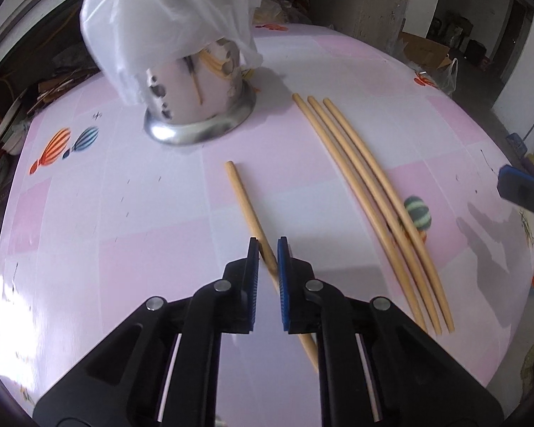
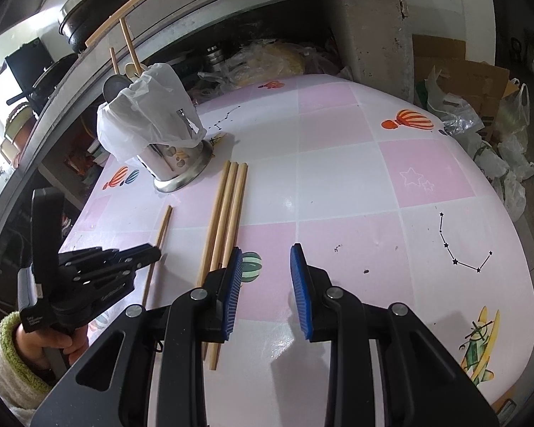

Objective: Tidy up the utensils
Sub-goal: 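Position the open left tool around a single wooden chopstick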

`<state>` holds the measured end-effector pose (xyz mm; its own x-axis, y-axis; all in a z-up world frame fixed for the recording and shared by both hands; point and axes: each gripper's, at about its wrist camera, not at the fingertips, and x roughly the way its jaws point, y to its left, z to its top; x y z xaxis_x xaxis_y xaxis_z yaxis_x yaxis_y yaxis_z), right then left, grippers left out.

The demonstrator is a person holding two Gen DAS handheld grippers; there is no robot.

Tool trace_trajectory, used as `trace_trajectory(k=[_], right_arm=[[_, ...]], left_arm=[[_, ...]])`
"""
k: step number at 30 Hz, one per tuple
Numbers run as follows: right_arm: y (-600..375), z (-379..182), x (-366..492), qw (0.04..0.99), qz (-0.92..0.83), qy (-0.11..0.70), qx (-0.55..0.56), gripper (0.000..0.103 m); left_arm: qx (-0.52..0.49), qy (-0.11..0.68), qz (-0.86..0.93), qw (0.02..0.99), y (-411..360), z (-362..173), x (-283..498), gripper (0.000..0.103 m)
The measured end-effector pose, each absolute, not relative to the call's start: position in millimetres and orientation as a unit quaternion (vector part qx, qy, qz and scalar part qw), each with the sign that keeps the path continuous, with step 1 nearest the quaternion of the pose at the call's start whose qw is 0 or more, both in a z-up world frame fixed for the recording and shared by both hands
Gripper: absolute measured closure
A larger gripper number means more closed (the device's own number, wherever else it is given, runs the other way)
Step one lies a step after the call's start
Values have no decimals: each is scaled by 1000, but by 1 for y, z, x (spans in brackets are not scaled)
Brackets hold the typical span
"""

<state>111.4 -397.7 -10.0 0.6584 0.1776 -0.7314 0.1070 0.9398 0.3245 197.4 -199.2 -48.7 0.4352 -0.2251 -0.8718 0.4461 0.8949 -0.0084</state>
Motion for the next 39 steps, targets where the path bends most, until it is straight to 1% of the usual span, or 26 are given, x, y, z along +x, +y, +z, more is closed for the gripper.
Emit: trace_trajectory(k=[13,23,25,29,39], right_arm=[[-385,-7,110,894,33,415,163,75],[-380,-8,112,892,39,420,163,74],[-380,-9,112,892,38,420,163,74],[-379,-11,114,891,39,423,162,74],[-381,-16,117,886,39,431,165,74]], left_arm=[[90,515,-192,831,-167,-48,166,95],[43,508,-209,835,-151,-38,172,94],[42,505,-211,836,-152,-36,176,93],[38,504,-218,835,-158,-36,185,86],[50,520,-234,820,-181,-46,202,85]])
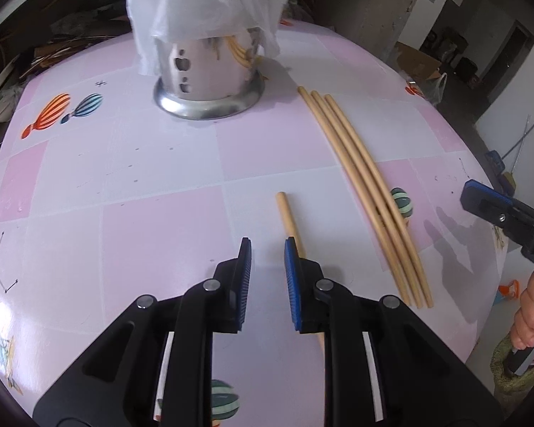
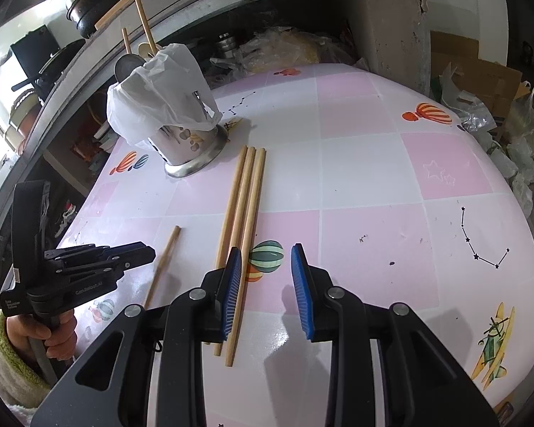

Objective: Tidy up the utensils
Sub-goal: 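Position the open left tool around a single wooden chopstick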

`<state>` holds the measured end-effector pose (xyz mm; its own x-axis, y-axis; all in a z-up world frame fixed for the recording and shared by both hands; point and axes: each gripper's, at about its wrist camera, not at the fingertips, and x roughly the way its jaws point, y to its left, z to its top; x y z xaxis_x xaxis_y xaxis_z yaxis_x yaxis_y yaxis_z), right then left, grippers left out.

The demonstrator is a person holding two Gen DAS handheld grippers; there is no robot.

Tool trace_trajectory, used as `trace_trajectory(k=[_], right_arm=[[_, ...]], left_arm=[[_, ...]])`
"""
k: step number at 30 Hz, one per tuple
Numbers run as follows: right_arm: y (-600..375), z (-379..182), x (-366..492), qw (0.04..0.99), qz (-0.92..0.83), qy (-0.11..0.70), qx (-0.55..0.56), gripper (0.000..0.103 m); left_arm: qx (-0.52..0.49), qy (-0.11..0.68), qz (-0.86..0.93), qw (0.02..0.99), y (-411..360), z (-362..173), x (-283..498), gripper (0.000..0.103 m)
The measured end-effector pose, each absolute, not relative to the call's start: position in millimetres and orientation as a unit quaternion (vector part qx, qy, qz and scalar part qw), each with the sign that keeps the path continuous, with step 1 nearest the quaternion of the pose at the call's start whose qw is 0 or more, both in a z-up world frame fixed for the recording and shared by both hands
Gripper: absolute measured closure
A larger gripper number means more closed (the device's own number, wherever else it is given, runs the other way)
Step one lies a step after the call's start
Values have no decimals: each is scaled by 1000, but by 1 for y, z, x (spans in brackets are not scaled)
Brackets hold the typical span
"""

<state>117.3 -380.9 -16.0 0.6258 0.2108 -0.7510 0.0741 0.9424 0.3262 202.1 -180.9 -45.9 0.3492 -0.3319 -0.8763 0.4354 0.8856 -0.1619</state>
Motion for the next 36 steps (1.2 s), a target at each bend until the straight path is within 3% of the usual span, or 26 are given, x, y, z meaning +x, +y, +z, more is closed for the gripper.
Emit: trace_trajectory(k=[14,36], right_arm=[[-386,-21,120,883,34,436,170,74],[-392,-20,116,885,28,432,173,74]], left_arm=[[62,521,-301,796,-229,-44,183,76],[106,507,-289,805,-247,-53,179,75]])
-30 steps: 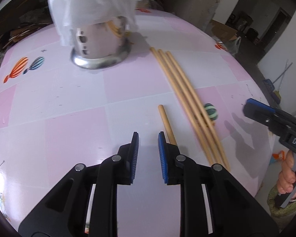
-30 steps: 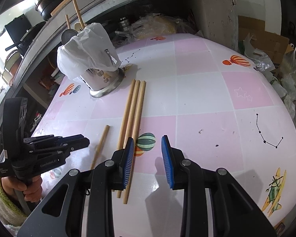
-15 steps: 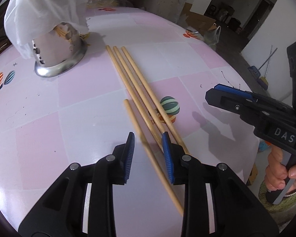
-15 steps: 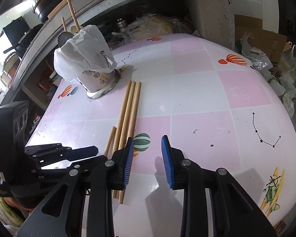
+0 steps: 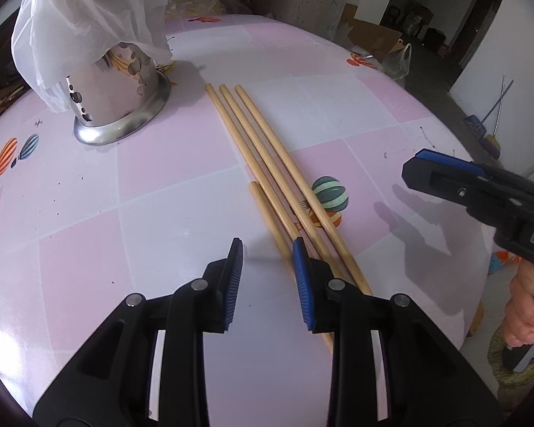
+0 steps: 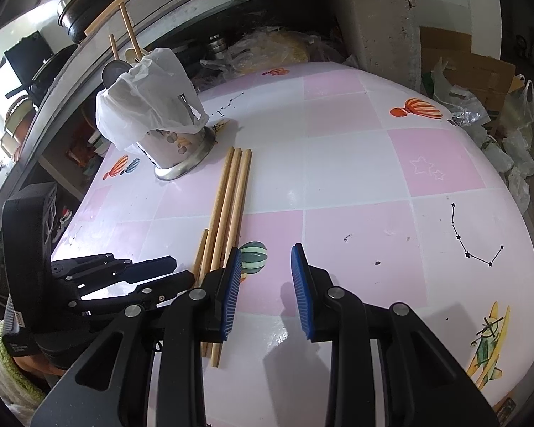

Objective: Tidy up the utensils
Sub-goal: 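Position the open left tool around a single wooden chopstick, then close the left tool on the chopstick and lift it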

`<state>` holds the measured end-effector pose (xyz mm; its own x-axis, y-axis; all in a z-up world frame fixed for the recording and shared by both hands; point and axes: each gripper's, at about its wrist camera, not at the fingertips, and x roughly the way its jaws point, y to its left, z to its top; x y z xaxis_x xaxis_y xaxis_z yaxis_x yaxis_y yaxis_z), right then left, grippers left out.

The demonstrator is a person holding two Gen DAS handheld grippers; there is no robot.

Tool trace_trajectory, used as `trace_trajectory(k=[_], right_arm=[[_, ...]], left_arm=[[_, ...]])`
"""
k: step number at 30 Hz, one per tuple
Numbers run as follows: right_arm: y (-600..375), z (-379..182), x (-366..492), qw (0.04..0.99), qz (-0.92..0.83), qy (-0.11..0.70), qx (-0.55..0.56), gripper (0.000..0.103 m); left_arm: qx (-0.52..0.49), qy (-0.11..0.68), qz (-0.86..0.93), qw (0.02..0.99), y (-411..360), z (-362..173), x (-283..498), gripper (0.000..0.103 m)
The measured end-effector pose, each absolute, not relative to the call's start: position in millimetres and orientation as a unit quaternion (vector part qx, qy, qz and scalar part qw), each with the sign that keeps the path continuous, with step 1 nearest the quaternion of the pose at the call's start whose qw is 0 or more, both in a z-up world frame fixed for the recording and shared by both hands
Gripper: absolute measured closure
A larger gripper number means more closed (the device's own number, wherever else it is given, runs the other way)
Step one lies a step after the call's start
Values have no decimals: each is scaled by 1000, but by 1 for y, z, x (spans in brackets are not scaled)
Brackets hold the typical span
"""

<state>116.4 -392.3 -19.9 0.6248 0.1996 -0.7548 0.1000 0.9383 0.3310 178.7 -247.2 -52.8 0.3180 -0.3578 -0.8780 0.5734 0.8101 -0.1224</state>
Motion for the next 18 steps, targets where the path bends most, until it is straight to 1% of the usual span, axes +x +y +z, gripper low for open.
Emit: trace_trajectory(k=[8,13,15,18], right_arm=[[-393,-20,116,884,26,433,174,74],[-392,-21,116,884,28,433,173,74],[-392,-21,116,885,29,432,173,74],[-392,-19,119,885,31,433,169,74]], left_arm=[[129,500,-268,813,-243,-57,180,76],[139,498,-252,818,-243,-57,185,84],[138,498,-246,820,-241,-56,186,90],[123,500,-244,822,-237,-56,189,92]])
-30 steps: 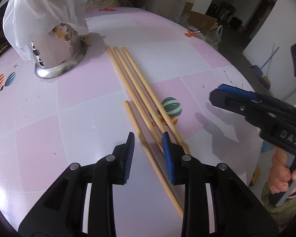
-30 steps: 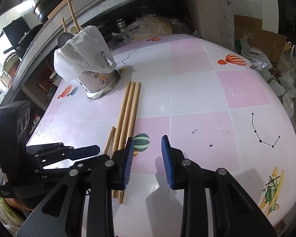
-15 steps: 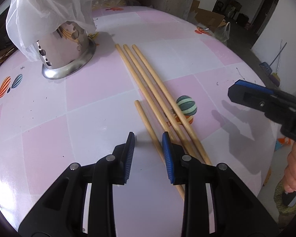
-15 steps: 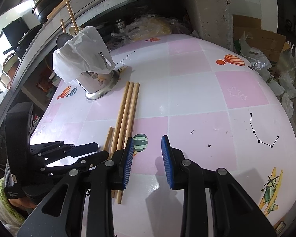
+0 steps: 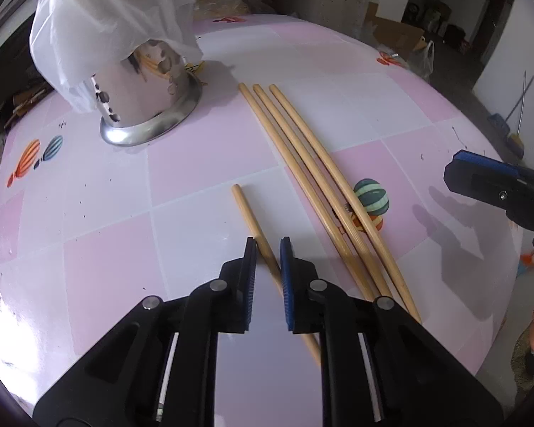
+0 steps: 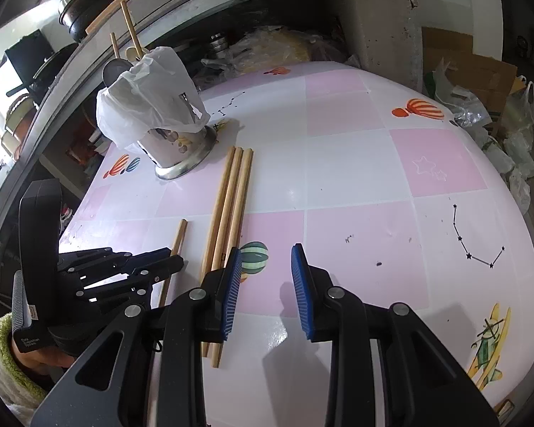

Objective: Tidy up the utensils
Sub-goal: 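Close the left tool on the chopstick and lift it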

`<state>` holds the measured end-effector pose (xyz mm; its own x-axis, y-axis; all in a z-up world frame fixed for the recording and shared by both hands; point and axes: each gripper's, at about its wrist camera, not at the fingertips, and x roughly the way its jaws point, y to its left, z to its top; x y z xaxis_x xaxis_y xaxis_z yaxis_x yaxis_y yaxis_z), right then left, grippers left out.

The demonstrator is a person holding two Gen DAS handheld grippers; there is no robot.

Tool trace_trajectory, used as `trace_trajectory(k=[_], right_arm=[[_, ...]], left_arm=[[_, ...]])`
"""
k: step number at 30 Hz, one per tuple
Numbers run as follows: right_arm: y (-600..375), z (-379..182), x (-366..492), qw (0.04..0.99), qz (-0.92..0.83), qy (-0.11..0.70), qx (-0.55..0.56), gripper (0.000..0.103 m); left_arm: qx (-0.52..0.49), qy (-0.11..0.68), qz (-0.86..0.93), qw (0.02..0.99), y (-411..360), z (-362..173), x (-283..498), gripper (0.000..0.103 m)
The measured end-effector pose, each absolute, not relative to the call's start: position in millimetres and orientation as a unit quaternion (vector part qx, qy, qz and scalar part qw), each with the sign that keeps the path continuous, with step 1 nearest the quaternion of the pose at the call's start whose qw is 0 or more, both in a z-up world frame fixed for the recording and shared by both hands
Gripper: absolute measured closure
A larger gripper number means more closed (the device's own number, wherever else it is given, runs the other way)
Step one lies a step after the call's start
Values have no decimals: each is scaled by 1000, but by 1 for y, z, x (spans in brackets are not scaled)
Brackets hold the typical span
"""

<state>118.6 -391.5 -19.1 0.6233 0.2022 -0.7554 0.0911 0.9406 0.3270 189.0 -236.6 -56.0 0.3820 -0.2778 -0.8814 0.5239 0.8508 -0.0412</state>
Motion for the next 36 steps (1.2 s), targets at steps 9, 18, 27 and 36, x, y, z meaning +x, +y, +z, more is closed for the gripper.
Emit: trace_trajectory(k=[9,18,27,36], right_arm=[[-384,-10,148,882,67,437,163,74],[-373,-19,214,864,95,471,152,75],[-362,-39,267,848,77,513,107,84],[-348,-49,285,835,69,540,73,88]], left_arm=[[88,500,-237,828,-223,-56,193,97],[14,509,-243,825,-196,-54,204,98],[-52,484,-256,835,-166,-30,210,98],[-80,467,-256,842,-149,-19,215,98]])
